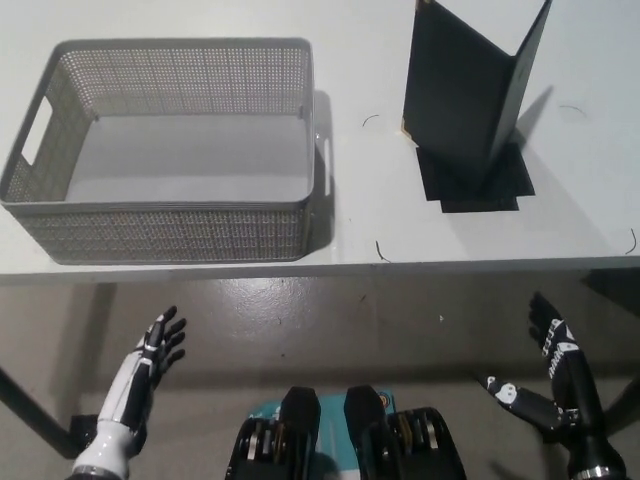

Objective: A notebook is kept standing on the table on the right hand side and a container is kept on the left hand side and the robot uses its right hand to grab the notebook and places it in the container

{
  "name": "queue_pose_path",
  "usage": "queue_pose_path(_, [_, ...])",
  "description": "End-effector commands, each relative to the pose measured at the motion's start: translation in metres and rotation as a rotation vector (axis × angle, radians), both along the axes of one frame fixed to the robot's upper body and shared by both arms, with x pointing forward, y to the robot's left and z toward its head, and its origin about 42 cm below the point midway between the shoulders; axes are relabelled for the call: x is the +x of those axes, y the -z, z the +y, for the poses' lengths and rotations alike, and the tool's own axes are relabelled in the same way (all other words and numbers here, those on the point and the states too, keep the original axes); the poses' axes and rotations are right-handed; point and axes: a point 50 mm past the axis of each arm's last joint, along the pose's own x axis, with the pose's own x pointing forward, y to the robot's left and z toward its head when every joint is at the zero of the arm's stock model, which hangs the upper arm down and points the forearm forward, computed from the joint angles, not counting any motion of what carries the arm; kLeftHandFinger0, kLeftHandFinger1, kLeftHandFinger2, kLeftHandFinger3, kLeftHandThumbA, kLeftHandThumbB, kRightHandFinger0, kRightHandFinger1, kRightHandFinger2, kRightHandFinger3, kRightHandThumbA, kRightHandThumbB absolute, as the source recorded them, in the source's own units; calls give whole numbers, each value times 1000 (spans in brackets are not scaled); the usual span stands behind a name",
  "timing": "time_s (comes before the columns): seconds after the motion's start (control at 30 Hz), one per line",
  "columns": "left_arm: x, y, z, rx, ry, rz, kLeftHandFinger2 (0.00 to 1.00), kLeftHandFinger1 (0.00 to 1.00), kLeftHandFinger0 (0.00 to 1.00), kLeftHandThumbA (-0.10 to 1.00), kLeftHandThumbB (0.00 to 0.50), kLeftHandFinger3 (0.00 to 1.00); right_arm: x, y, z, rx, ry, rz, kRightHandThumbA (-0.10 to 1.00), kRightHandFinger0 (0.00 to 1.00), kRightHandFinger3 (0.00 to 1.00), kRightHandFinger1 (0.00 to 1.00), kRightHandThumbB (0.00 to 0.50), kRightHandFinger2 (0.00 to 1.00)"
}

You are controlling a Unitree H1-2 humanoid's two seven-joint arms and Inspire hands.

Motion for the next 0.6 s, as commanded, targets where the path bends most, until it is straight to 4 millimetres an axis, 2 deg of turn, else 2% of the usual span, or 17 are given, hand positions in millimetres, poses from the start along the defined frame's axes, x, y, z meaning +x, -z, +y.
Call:
queue_pose_path(0.0, [0,-12,1,-9,25,-52,1000,1000,1000,1000,232,1000,-19,-49,5,-14,70,-287,1000,1000,1000,1000,219,1000])
queue_pose_path(0.07, [0,-11,0,-14,25,-51,1000,1000,1000,1000,234,1000,-26,-60,5,-25,83,-334,1000,1000,1000,1000,211,1000])
queue_pose_path(0.13, [1,-9,-1,-15,26,-48,1000,1000,1000,1000,247,1000,-35,-83,7,-42,107,-422,1000,1000,1000,1000,235,1000])
queue_pose_path(0.2, [1,-10,-1,1,36,-42,1000,1000,1000,1000,256,1000,-40,-114,9,-50,112,-524,1000,1000,1000,1000,257,1000])
queue_pose_path(0.23, [1,-10,-1,0,36,-42,1000,1000,1000,1000,255,1000,-40,-116,9,-50,112,-529,1000,1000,1000,1000,258,1000])
queue_pose_path(0.27, [-1,-7,0,10,41,-37,1000,1000,1000,1000,256,1000,-37,-134,13,-44,126,-576,1000,1000,1000,1000,296,1000])
queue_pose_path(0.3, [-1,-6,0,12,43,-38,1000,1000,1000,1000,256,1000,-36,-138,14,-40,128,-586,1000,1000,1000,1000,302,1000])
queue_pose_path(0.37, [-3,-5,0,12,39,-32,1000,1000,1000,1000,253,1000,-25,-153,15,-70,139,-619,1000,1000,1000,1000,328,1000])
queue_pose_path(0.43, [-6,-3,1,1,34,-29,1000,1000,1000,1000,241,1000,-15,-157,15,-91,142,-635,1000,1000,1000,1000,328,1000])
queue_pose_path(0.47, [-5,-2,1,9,35,-25,1000,1000,1000,1000,242,1000,3,-164,16,-86,149,-639,1000,1000,1000,1000,356,1000])
queue_pose_path(0.57, [-9,0,1,5,29,-11,1000,1000,1000,1000,246,1000,30,-171,17,-72,159,-603,1000,1000,1000,1000,351,1000])
